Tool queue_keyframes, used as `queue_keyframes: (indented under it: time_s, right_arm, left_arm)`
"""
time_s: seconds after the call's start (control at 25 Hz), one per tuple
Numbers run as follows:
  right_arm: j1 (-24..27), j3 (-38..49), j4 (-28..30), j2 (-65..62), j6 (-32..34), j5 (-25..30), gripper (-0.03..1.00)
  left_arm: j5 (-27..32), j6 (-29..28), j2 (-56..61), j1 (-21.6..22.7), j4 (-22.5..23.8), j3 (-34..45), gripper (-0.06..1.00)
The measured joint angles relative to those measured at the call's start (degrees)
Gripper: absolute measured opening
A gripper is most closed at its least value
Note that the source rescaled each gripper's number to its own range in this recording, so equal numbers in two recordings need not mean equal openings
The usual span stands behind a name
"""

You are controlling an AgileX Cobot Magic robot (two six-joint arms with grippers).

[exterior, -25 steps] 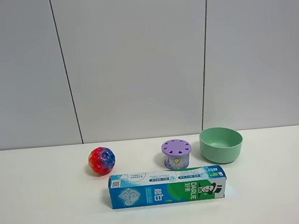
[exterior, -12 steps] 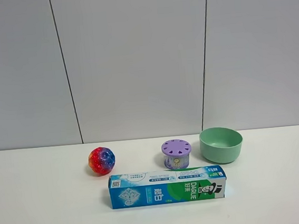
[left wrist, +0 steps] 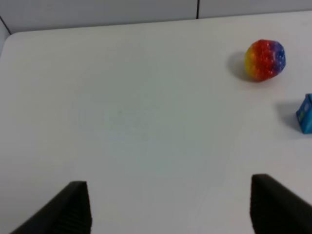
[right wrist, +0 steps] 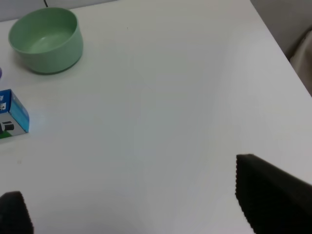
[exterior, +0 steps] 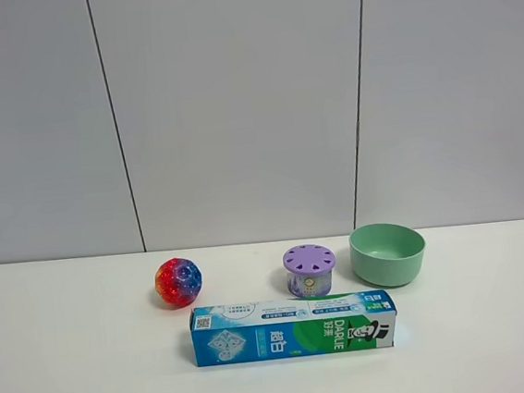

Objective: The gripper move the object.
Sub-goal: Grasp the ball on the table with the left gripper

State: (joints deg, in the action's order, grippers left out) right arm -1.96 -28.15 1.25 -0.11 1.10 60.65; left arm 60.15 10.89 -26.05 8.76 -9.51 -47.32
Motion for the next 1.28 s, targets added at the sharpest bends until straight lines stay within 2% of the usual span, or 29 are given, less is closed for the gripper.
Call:
queue_keyframes:
  time_s: [0.28, 0.48, 0.6, 0.72, 0.84, 1.08, 1.28]
  right_arm:
    - [0.0, 0.0, 0.0, 0.0, 0.0, 0.0, 1.0]
    - [0.0, 0.0, 0.0, 0.0, 0.0, 0.0, 1.0]
    - [0.0, 0.0, 0.0, 0.0, 0.0, 0.0, 1.0]
    - [0.0, 0.0, 0.0, 0.0, 0.0, 0.0, 1.0]
    - [0.0, 0.0, 0.0, 0.0, 0.0, 0.0, 1.0]
    - [0.0, 0.0, 0.0, 0.0, 0.0, 0.0, 1.0]
    - [0.0, 0.0, 0.0, 0.0, 0.0, 0.0, 1.0]
  left_arm:
    - [-5.48, 6.42, -30.55, -0.24, -1.04, -15.33, 0.17]
    - [-9.85, 11.54, -52.59, -5.37, -2.57, -21.9, 0.2]
    - [-10.98, 14.72, -63.12, -10.17, -2.74, -26.0, 0.42]
    - [-12.32, 17.15, -71.28, -14.53, -2.82, -29.63, 0.73]
    - [-13.36, 18.98, -76.84, -18.11, -3.38, -32.81, 0.93]
    - [-17.18, 26.8, -82.76, -23.35, -4.27, -35.19, 0.99]
    - [-22.78, 28.25, -86.54, -24.85, -4.55, -35.54, 1.0]
